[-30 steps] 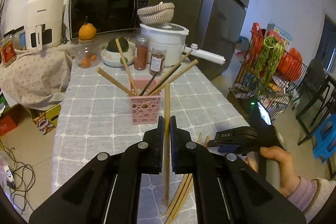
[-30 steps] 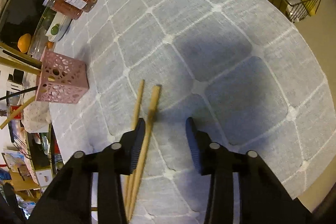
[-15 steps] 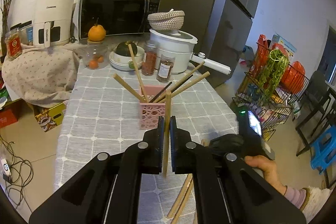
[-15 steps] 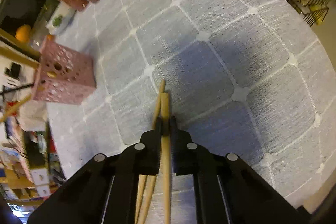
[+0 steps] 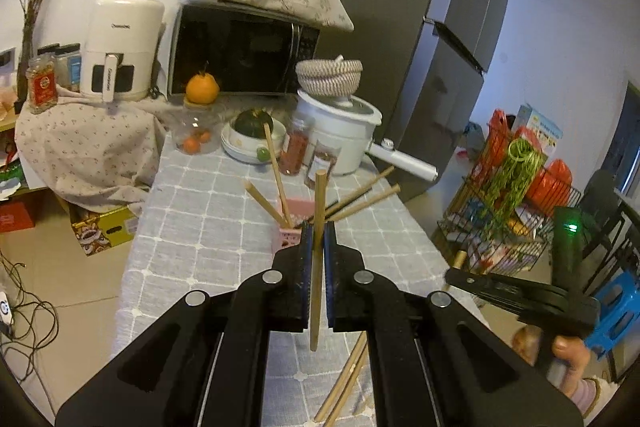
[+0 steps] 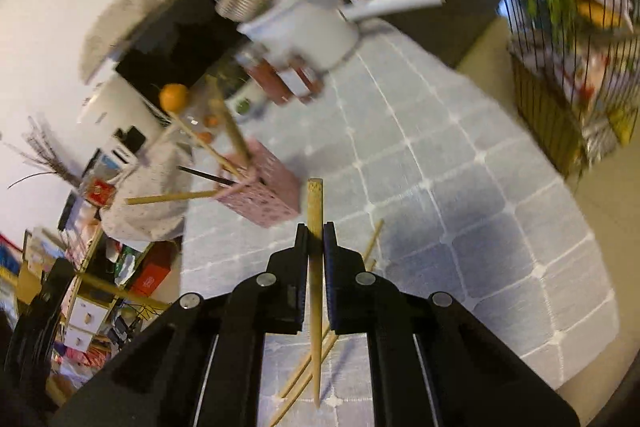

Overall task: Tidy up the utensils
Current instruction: 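Carry both held sticks over the pink basket and lower them in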

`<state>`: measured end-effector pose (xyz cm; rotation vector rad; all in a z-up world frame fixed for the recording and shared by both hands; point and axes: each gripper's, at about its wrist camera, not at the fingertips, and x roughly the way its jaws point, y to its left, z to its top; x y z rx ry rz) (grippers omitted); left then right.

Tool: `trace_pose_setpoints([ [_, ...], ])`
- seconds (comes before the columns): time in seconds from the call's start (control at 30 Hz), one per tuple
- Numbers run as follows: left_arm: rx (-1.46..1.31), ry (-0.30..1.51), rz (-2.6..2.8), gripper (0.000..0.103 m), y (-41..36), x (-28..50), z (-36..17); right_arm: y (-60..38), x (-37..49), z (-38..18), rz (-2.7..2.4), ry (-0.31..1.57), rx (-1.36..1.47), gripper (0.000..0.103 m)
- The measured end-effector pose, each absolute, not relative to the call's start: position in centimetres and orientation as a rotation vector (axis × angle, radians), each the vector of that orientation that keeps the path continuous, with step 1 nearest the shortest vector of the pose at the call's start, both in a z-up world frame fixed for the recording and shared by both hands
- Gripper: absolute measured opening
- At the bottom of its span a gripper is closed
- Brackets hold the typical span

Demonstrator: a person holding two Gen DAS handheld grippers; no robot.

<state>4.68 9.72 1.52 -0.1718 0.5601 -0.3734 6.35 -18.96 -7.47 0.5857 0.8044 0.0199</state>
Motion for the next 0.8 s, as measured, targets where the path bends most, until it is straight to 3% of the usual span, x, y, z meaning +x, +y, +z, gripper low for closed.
trace_pose_setpoints([
  [0.57, -0.178, 0.397, -0.300, 0.005, 8.6, 10.8, 9.8, -21.0, 5.1, 5.5, 0.105, 0.501, 0.592, 0.008],
  [0.8, -0.193, 0.400, -0.262, 0.005, 7.5, 15.7, 8.7, -21.2, 7.7, 8.2, 0.091, 0.421, 0.576, 0.008],
])
